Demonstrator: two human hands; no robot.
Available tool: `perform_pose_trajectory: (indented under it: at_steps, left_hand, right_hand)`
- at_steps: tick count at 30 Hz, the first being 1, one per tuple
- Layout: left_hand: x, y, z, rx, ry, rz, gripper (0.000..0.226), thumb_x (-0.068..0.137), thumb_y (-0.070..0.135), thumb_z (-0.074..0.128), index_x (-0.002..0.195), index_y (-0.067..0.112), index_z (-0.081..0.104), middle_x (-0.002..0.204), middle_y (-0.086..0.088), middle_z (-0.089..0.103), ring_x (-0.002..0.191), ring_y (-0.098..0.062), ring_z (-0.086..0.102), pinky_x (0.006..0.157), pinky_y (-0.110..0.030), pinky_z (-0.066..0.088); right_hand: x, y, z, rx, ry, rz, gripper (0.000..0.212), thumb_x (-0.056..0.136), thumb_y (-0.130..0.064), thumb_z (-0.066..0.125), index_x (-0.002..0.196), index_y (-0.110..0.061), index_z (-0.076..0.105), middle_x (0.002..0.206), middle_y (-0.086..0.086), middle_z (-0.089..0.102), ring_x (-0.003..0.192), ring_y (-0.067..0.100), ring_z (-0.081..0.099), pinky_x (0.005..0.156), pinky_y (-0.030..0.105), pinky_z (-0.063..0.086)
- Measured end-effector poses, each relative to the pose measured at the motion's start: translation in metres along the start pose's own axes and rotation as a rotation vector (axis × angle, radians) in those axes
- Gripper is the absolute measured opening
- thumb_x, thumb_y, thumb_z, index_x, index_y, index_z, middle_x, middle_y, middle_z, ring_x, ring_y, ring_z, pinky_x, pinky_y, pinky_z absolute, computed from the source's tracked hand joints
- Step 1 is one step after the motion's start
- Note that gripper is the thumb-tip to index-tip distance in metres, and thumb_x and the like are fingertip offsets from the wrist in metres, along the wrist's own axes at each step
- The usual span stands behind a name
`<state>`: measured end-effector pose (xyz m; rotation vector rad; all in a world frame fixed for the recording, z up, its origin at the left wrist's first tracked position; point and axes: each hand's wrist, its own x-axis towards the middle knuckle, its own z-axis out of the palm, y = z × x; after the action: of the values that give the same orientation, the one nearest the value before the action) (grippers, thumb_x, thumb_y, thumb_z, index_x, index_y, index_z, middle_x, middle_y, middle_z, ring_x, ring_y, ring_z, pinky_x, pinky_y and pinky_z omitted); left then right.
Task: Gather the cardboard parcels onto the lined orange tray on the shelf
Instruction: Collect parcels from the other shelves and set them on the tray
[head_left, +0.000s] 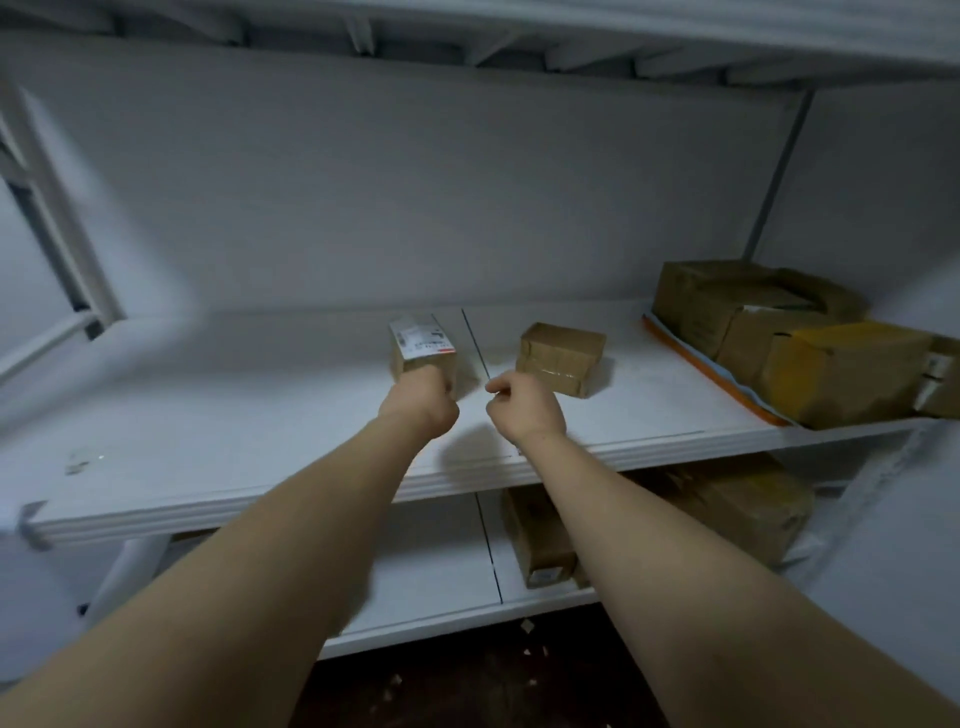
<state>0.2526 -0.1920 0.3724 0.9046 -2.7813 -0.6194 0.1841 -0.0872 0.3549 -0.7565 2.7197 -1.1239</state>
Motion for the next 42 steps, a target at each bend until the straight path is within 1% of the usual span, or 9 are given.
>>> perform_pose_trajectory:
  at_steps: [4, 13, 19, 23, 27, 30, 34, 38, 42]
  left_hand:
    - [0.036, -0.034, -0.022, 0.023, 0.020, -0.055, 0.035, 0.088, 0.006, 0.043, 0.119, 0.008, 0.060, 0.119, -0.011, 0.062, 0.109, -0.031, 0.058, 0.077, -0.030, 0.044]
    - [0.099, -0.078, -0.031, -0.083, -0.073, -0.083, 0.051, 0.089, -0.001, 0.042, 0.139, 0.009, 0.044, 0.136, -0.008, 0.055, 0.125, -0.028, 0.051, 0.101, -0.036, 0.046]
    - [0.113, -0.091, -0.027, -0.123, -0.086, -0.089, 0.047, 0.090, 0.001, 0.040, 0.136, 0.009, 0.047, 0.131, -0.006, 0.060, 0.124, -0.026, 0.052, 0.100, -0.035, 0.046]
    - [0.104, -0.087, -0.030, -0.220, -0.042, -0.148, 0.040, 0.097, 0.009, 0.037, 0.134, 0.000, 0.048, 0.138, -0.016, 0.052, 0.128, -0.032, 0.048, 0.102, -0.035, 0.039]
    - [0.091, -0.077, -0.035, -0.588, -0.004, -0.256, 0.043, 0.097, 0.035, 0.042, 0.111, -0.002, 0.059, 0.116, -0.022, 0.061, 0.106, -0.037, 0.059, 0.092, -0.041, 0.049]
    - [0.068, -0.064, -0.037, -0.871, -0.063, -0.313, 0.063, 0.084, 0.060, 0.056, 0.122, 0.011, 0.052, 0.110, -0.006, 0.056, 0.102, -0.026, 0.055, 0.087, -0.039, 0.049]
    - [0.027, -0.053, -0.030, -0.958, -0.113, -0.332, 0.070, 0.077, 0.056, 0.068, 0.128, 0.014, 0.047, 0.116, -0.002, 0.055, 0.111, -0.023, 0.051, 0.092, -0.043, 0.048]
    - [-0.013, -0.044, -0.020, -1.037, -0.091, -0.334, 0.058, 0.078, 0.042, 0.071, 0.124, 0.013, 0.053, 0.116, -0.008, 0.066, 0.097, -0.026, 0.065, 0.064, -0.031, 0.051]
    - [-0.055, -0.037, -0.014, -1.048, -0.034, -0.365, 0.057, 0.078, 0.036, 0.070, 0.125, 0.010, 0.052, 0.112, -0.011, 0.067, 0.090, -0.029, 0.067, 0.060, -0.031, 0.054]
  right_hand:
    - [0.042, -0.034, 0.028, -0.051, -0.039, -0.023, 0.043, 0.087, -0.014, 0.058, 0.130, -0.020, 0.054, 0.128, 0.008, 0.058, 0.115, 0.027, 0.056, 0.092, 0.035, 0.049]
    - [0.110, -0.065, 0.087, -0.040, -0.076, 0.077, 0.106, 0.064, -0.040, 0.084, 0.148, -0.032, 0.019, 0.134, 0.014, 0.033, 0.120, 0.035, 0.049, 0.100, 0.036, 0.044]
    - [0.124, -0.067, 0.105, -0.013, -0.045, 0.117, 0.086, 0.075, -0.041, 0.073, 0.146, -0.023, 0.028, 0.136, 0.015, 0.034, 0.120, 0.035, 0.048, 0.097, 0.033, 0.042]
    - [0.121, -0.060, 0.098, 0.326, 0.043, 0.223, 0.072, 0.073, -0.037, 0.069, 0.137, -0.019, 0.041, 0.131, 0.012, 0.045, 0.117, 0.032, 0.051, 0.094, 0.035, 0.049]
    - [0.104, -0.052, 0.086, 0.346, 0.036, 0.194, 0.079, 0.066, -0.030, 0.077, 0.133, -0.009, 0.042, 0.132, 0.011, 0.041, 0.115, 0.028, 0.051, 0.096, 0.038, 0.050]
    - [0.082, -0.046, 0.076, 0.330, 0.015, 0.103, 0.092, 0.052, -0.034, 0.080, 0.133, -0.011, 0.043, 0.130, 0.008, 0.038, 0.123, 0.019, 0.039, 0.094, 0.022, 0.042]
    - [0.043, -0.034, 0.057, 0.337, -0.001, -0.005, 0.092, 0.052, -0.024, 0.088, 0.132, -0.015, 0.045, 0.126, 0.003, 0.039, 0.126, 0.013, 0.032, 0.095, 0.018, 0.036]
    - [-0.001, -0.019, 0.039, 0.314, -0.079, -0.047, 0.103, 0.053, -0.018, 0.091, 0.137, -0.014, 0.033, 0.129, 0.004, 0.035, 0.125, 0.015, 0.032, 0.099, 0.019, 0.033]
    - [-0.040, -0.008, 0.023, 0.329, -0.179, -0.057, 0.101, 0.055, -0.023, 0.091, 0.138, -0.018, 0.033, 0.127, 0.003, 0.038, 0.122, 0.015, 0.034, 0.101, 0.024, 0.036]
